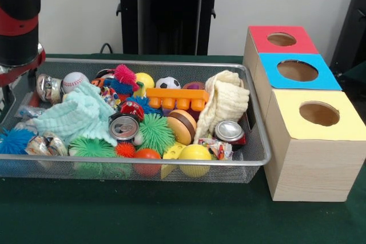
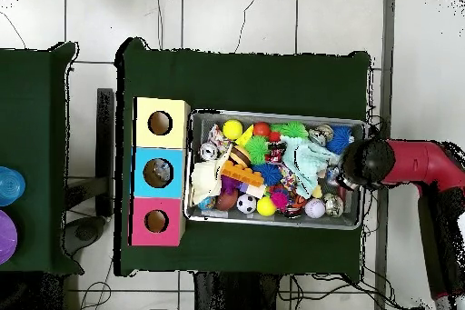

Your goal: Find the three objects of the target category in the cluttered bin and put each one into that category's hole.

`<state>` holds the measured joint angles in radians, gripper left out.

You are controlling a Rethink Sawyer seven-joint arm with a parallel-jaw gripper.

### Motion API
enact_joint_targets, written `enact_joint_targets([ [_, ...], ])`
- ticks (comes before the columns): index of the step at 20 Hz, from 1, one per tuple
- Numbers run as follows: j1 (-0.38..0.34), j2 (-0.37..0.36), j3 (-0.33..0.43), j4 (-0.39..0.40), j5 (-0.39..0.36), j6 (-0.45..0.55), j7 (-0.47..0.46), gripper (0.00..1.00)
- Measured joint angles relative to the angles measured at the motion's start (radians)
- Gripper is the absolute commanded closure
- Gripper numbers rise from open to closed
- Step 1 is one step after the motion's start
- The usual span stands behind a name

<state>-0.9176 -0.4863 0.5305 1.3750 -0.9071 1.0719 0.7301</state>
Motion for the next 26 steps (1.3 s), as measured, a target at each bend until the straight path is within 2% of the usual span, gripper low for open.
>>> enact_joint_targets([
  [18, -0.035, 0.075, 0.005, 0.000, 0.000, -0.019, -0.007, 0.00],
  [26, -0.039, 0.094, 0.005, -0.001, 0.000, -0.036, -0.051, 0.00],
])
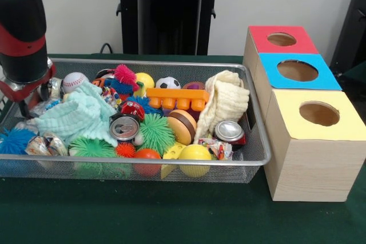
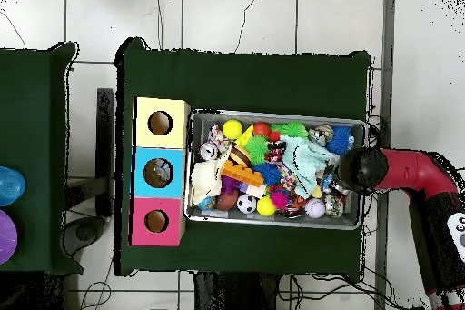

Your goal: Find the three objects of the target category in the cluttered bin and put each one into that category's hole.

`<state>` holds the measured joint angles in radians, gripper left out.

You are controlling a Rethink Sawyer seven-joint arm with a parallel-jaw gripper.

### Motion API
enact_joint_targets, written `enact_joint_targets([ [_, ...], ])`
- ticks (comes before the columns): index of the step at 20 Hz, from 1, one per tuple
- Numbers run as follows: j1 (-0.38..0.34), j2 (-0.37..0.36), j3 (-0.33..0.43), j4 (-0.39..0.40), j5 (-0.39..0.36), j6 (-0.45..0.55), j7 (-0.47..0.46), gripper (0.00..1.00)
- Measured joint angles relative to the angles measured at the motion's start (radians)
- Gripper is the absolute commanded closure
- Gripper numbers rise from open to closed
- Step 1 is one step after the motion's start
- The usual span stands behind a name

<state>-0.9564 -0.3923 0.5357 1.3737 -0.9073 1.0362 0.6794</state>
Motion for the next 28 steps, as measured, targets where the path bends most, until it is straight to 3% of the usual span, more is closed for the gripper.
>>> enact_joint_targets([
  [28, -0.002, -0.022, 0.012, -0.010, 0.000, -0.038, -0.043, 0.00],
])
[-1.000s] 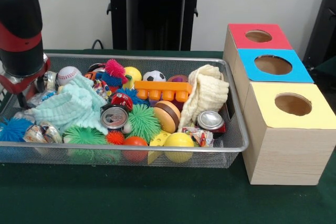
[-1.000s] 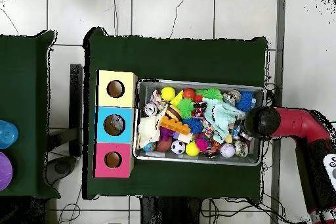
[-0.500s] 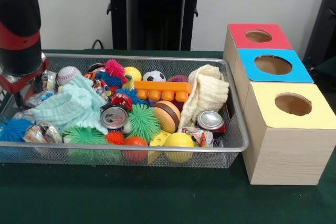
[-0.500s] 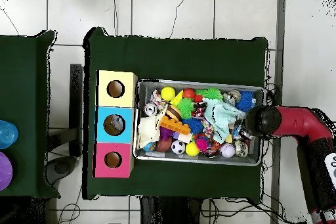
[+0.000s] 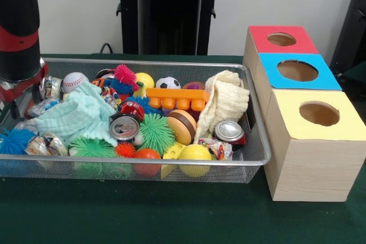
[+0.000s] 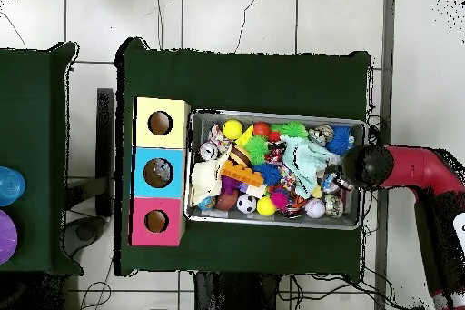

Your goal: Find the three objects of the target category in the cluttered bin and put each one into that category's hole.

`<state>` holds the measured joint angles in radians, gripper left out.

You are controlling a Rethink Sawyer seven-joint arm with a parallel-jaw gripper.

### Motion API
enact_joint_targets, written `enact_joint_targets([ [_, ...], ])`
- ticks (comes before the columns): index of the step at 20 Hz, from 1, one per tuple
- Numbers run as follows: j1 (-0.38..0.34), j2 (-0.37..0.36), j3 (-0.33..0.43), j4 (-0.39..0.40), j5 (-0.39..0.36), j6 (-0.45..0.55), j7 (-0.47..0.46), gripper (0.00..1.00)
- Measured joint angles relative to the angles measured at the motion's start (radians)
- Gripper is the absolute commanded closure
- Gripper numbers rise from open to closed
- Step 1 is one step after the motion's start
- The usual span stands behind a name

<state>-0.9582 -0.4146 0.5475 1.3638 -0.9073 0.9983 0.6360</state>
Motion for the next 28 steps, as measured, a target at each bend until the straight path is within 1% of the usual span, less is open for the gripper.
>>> enact_joint_targets([
  [6, -0.008, 0.005, 0.014, 0.000, 0.000, -0.022, -0.023, 0.00],
  [16, -0.024, 0.010, 0.036, 0.001, 0.001, -0.022, -0.081, 0.00],
  [28, -0.024, 0.012, 0.036, 0.000, 0.006, -0.018, -0.083, 0.00],
])
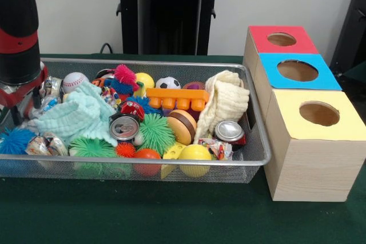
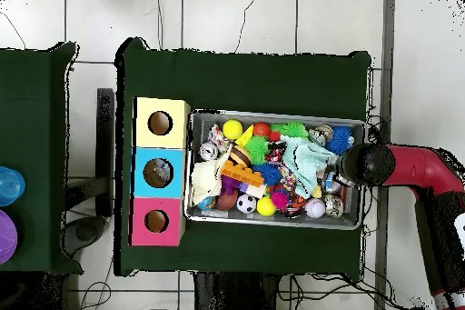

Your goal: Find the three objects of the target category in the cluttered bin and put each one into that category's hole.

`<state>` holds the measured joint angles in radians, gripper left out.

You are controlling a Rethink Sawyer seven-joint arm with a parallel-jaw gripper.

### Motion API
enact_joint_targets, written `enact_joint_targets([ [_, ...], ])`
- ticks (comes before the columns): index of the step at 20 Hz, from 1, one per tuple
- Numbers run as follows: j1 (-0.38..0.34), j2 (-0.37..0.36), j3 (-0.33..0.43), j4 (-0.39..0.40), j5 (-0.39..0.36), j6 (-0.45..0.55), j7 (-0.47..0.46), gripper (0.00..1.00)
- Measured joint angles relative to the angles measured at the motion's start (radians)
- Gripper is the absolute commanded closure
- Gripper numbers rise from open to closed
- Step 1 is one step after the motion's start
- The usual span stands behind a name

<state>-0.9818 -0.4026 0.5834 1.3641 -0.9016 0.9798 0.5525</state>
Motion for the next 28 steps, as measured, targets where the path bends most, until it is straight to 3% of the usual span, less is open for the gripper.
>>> enact_joint_targets([
  [28, 0.001, 0.023, -0.014, -0.031, 0.065, 0.056, 0.000, 0.00],
])
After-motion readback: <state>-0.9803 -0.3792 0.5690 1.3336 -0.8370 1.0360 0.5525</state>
